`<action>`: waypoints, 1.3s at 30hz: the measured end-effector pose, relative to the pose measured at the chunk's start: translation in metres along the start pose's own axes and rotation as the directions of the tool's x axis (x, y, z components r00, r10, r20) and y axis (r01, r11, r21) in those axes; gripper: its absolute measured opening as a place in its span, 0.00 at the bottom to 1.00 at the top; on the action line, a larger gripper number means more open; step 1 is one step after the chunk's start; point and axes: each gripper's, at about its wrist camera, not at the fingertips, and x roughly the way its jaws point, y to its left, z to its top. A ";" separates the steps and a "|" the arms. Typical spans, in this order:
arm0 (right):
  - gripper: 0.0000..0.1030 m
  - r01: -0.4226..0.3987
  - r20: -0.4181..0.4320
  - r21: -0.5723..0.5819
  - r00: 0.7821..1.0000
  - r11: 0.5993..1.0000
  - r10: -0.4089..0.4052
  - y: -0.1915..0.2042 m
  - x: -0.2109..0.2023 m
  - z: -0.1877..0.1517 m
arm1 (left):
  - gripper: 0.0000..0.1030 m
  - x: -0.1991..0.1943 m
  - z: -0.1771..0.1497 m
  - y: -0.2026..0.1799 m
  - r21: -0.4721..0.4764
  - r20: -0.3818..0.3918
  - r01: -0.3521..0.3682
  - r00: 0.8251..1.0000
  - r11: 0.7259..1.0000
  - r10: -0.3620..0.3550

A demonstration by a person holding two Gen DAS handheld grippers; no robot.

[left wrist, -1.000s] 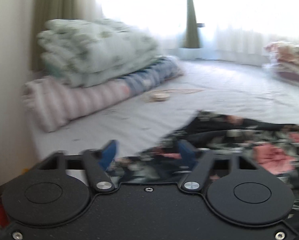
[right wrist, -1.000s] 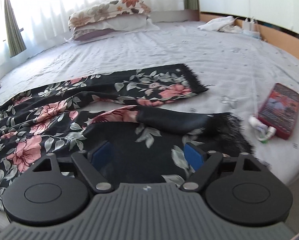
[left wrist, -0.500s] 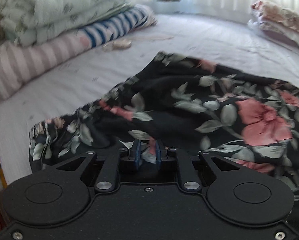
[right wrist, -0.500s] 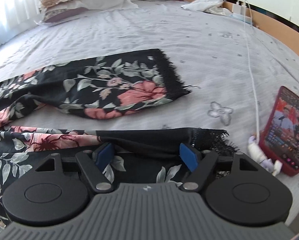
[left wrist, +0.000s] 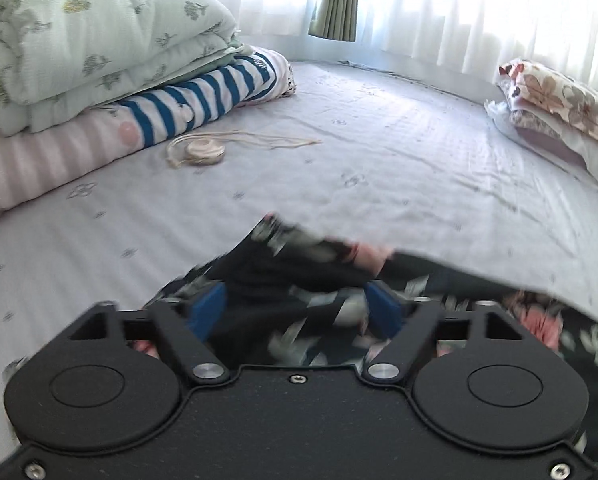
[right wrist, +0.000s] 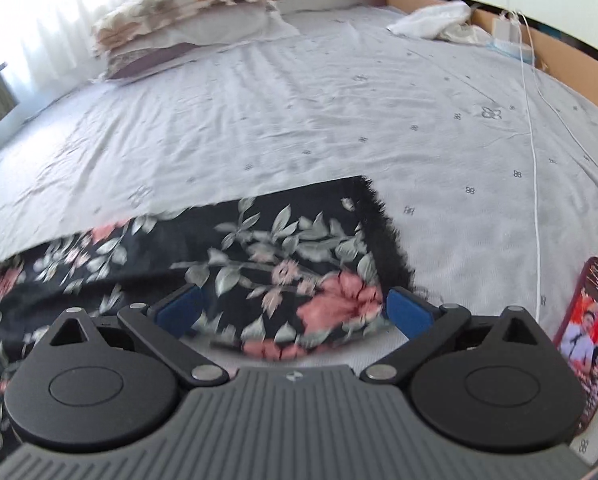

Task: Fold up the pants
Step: 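Grasp the lace-fringed leg hem with the right tool while the left holds the waistband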

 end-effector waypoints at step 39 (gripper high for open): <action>0.83 0.112 -0.013 0.324 0.993 0.939 -0.114 -0.013 0.166 0.071 | 0.05 0.128 0.040 -0.037 -0.082 0.003 -0.124 0.992 0.989 0.125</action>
